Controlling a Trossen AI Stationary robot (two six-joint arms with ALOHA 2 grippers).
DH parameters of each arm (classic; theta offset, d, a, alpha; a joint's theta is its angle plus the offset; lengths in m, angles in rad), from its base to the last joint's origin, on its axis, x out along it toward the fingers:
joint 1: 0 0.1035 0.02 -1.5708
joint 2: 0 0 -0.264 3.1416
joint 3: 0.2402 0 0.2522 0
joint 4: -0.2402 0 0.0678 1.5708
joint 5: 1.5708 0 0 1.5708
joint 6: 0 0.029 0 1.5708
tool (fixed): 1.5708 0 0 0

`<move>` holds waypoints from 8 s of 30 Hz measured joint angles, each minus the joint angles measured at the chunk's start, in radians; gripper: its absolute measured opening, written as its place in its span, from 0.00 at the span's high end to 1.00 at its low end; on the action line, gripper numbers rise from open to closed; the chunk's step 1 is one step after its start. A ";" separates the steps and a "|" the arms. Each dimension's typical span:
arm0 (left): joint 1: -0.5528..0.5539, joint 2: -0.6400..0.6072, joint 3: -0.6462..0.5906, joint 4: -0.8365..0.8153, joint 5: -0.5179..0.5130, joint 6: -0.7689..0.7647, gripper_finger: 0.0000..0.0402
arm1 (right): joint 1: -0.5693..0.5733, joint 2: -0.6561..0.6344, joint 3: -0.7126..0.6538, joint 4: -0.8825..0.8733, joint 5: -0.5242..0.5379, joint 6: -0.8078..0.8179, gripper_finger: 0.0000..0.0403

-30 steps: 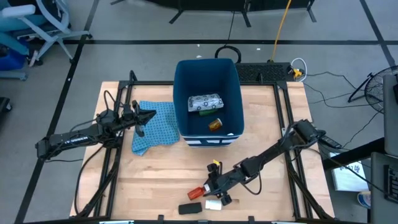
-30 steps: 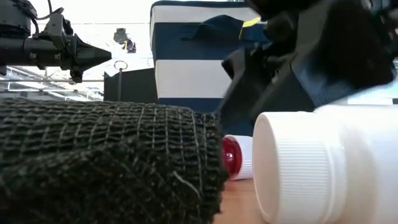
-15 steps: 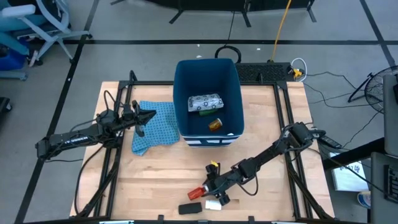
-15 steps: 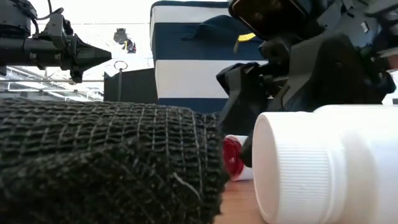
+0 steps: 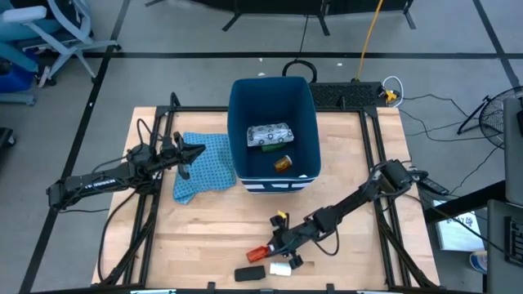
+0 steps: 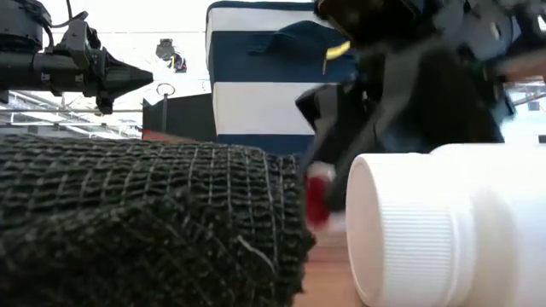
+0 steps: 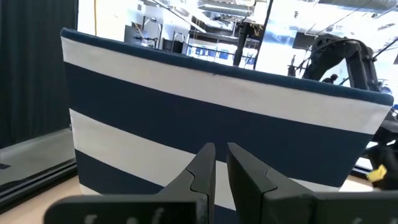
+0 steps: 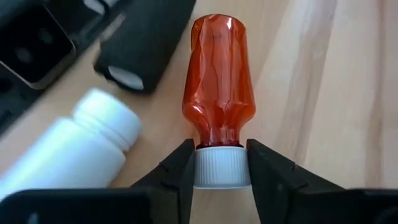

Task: Pick & place medical supplies in basket/bin
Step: Put the red pill bottle into the blue bin, then adjust the blue bin, then put the black bandage into the blue bin

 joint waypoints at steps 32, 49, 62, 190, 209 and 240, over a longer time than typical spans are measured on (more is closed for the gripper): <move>0.000 0.000 0.000 -0.016 0.007 0.029 0.90 | -0.163 -1.349 -0.538 -0.096 -0.068 -0.086 0.72; 0.000 0.000 0.000 -0.023 0.006 0.032 0.90 | -0.164 -1.770 -0.884 -0.050 0.066 -0.072 0.71; 0.000 0.000 0.000 -0.023 -0.021 0.032 0.90 | -0.164 -1.753 -0.822 0.060 0.119 -0.114 0.72; 0.000 0.000 0.000 -0.120 -0.052 0.154 0.90 | -0.727 -1.033 -0.217 -0.978 -0.180 -0.107 1.00; 0.000 0.000 0.000 -0.119 -0.051 0.154 0.90 | -0.639 -1.031 -0.217 -0.905 -0.255 -0.104 1.00; 0.000 0.000 0.000 -0.120 -0.052 0.154 0.90 | -0.527 -0.989 -0.217 -0.921 -0.258 -0.168 1.00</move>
